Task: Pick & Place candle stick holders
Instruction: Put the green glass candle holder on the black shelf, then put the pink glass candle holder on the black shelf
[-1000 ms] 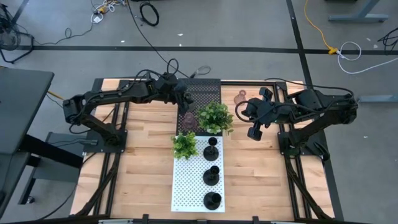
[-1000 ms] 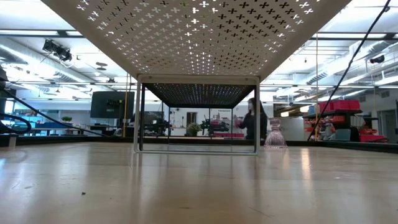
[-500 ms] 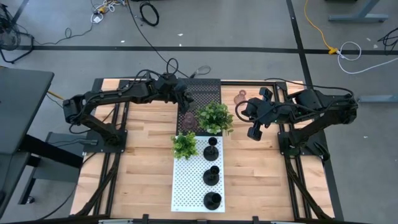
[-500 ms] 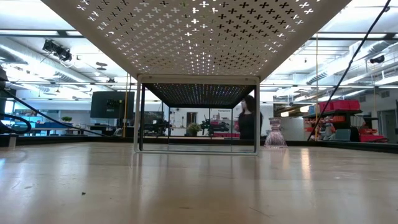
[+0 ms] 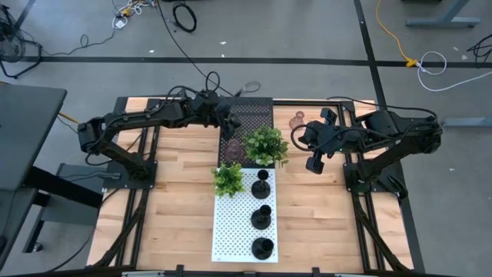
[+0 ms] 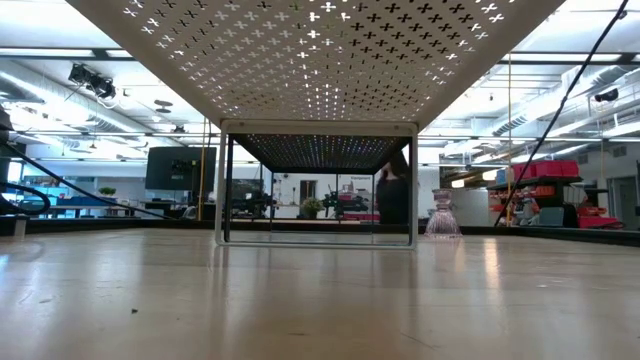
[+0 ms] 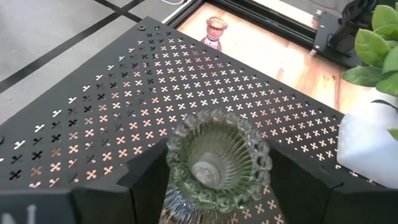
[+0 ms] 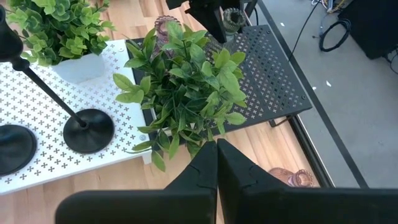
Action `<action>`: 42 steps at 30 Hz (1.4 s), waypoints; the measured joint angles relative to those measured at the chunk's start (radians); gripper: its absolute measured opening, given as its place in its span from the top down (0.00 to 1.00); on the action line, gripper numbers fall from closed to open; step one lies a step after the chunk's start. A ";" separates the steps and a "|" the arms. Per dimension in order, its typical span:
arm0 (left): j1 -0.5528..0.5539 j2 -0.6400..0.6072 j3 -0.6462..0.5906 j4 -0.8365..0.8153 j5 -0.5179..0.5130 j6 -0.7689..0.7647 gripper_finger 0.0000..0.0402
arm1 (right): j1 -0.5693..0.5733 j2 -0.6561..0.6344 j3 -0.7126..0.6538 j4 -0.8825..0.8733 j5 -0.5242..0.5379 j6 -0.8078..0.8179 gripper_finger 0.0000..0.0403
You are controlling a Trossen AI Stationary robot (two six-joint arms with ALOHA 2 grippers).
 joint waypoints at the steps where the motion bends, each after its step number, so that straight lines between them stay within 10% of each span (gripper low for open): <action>1: -0.002 0.000 0.000 0.000 0.004 0.001 0.36 | 0.000 0.000 0.000 0.000 0.000 0.000 1.00; 28: -0.011 -0.188 0.002 0.045 0.014 0.027 0.36 | 0.000 0.000 -0.026 -0.010 0.021 0.018 1.00; 42: -0.064 -0.429 0.003 -0.057 0.013 0.028 0.36 | -0.098 -0.132 -0.546 0.000 0.347 0.184 1.00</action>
